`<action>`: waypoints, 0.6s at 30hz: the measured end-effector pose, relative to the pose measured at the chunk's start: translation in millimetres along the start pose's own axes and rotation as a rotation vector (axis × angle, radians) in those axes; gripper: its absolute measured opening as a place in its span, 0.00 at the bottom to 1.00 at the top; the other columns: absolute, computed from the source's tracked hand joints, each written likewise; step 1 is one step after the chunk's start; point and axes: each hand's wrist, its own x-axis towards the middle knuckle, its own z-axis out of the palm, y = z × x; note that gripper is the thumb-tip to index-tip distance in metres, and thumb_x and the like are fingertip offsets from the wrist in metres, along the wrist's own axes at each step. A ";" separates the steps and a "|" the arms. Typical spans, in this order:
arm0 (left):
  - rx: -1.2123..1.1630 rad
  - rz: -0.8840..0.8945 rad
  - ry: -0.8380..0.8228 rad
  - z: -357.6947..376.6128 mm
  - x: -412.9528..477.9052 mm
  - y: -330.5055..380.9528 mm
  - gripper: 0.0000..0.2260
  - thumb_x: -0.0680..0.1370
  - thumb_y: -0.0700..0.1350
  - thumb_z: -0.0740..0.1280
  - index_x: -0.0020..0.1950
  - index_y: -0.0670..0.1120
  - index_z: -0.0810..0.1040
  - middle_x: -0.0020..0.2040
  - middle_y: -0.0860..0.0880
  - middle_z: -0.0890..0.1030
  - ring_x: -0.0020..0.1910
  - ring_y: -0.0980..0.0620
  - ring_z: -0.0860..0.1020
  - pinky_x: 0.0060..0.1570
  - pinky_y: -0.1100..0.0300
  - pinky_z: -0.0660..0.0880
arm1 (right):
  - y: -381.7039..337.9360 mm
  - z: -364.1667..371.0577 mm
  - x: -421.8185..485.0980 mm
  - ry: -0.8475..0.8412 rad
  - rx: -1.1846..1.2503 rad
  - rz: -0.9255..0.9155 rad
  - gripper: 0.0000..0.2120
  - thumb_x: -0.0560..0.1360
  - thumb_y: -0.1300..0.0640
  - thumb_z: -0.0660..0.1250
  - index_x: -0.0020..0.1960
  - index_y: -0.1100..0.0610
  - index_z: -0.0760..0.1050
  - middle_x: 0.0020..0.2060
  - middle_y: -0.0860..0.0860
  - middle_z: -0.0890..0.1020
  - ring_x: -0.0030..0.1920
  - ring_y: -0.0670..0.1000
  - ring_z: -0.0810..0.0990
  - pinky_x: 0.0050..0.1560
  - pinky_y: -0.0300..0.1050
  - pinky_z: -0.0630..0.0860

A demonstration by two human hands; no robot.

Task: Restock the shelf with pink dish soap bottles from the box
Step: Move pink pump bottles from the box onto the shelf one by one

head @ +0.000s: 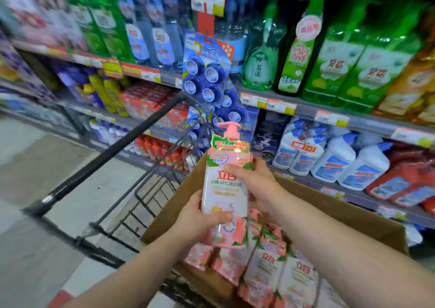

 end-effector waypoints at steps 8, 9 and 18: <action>-0.124 0.150 0.178 -35.3 -61.1 28.7 0.24 0.64 0.36 0.78 0.57 0.46 0.76 0.48 0.46 0.86 0.45 0.46 0.84 0.39 0.56 0.80 | -47.0 62.6 -35.8 -0.241 0.036 -0.099 0.32 0.65 0.60 0.78 0.64 0.60 0.68 0.52 0.58 0.83 0.48 0.57 0.84 0.53 0.57 0.80; -0.131 0.172 0.195 -42.8 -68.9 32.0 0.24 0.62 0.38 0.78 0.56 0.46 0.76 0.47 0.46 0.86 0.45 0.46 0.84 0.39 0.56 0.80 | -51.9 73.3 -40.9 -0.263 0.026 -0.120 0.31 0.65 0.60 0.78 0.64 0.60 0.68 0.52 0.58 0.83 0.47 0.57 0.84 0.52 0.55 0.81; -0.178 0.307 0.383 -150.0 -131.2 56.1 0.25 0.64 0.40 0.79 0.58 0.48 0.74 0.47 0.48 0.86 0.43 0.47 0.85 0.38 0.57 0.80 | -99.4 202.7 -93.7 -0.488 -0.021 -0.245 0.27 0.67 0.62 0.76 0.63 0.61 0.71 0.47 0.58 0.84 0.35 0.51 0.85 0.29 0.42 0.80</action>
